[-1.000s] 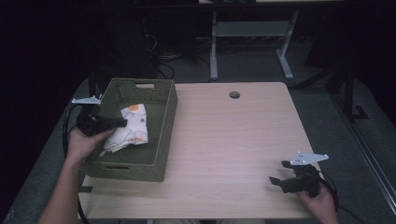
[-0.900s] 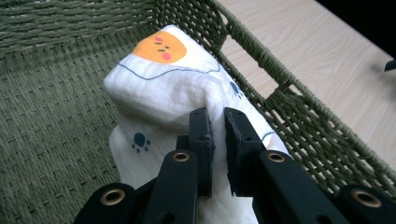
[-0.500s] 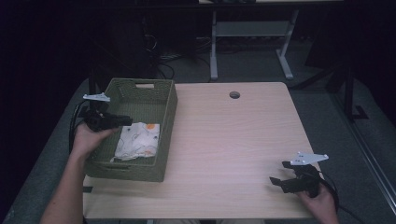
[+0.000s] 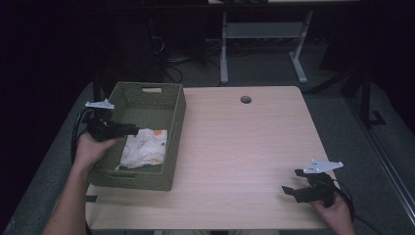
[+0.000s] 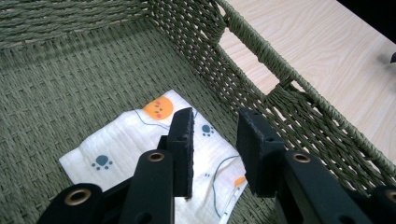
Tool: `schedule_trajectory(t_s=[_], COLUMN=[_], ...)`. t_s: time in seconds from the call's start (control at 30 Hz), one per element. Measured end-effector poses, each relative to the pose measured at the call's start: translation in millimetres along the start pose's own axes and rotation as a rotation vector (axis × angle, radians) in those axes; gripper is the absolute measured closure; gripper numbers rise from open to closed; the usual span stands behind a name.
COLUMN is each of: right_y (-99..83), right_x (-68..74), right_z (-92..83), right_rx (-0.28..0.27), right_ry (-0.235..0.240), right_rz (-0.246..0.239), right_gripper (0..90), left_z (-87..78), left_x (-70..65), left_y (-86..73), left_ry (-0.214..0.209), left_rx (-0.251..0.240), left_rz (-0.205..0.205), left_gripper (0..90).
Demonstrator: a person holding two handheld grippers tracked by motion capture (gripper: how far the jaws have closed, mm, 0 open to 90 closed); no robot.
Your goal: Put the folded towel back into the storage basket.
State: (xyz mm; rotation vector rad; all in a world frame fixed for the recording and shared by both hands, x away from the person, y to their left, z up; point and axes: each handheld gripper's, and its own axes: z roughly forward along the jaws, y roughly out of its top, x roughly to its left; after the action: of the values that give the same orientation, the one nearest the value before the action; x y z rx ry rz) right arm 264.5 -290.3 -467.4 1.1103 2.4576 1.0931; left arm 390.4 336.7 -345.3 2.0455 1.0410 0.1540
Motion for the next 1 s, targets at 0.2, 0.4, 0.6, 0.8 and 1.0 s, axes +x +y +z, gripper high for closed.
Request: schedule_trajectory(t_s=[0.2, 0.4, 0.6, 0.8, 1.0], right_y=[0.4, 3.2, 3.3, 3.4, 4.1], right_x=[0.9, 2.8, 4.2, 5.3, 5.6], right_z=[-1.5, 1.1, 2.3, 1.2, -0.6], right_rx=[-0.008, -0.006, 0.005, 0.003, -0.007], right_ry=[0.001, 0.0, -0.003, -0.007, -0.004], right_rz=[-0.003, -0.005, -0.017, -0.019, -0.021], right_gripper=[15.9, 15.9, 15.8, 15.9, 15.9], left_z=[-1.2, -6.1, -5.7, -0.4, 7.1], left_x=[-8.7, -21.9, -34.5, -45.7, -59.2], left_y=[2.2, 8.1, 12.0, 15.2, 19.6], left_ry=[0.0, -0.001, -0.001, -0.012, -0.02], left_rx=[-0.005, -0.03, -0.051, -0.06, -0.062], left_rz=[0.013, 0.024, 0.028, 0.032, 0.041], left_gripper=[62.6, 56.6, 50.4, 48.0, 44.2])
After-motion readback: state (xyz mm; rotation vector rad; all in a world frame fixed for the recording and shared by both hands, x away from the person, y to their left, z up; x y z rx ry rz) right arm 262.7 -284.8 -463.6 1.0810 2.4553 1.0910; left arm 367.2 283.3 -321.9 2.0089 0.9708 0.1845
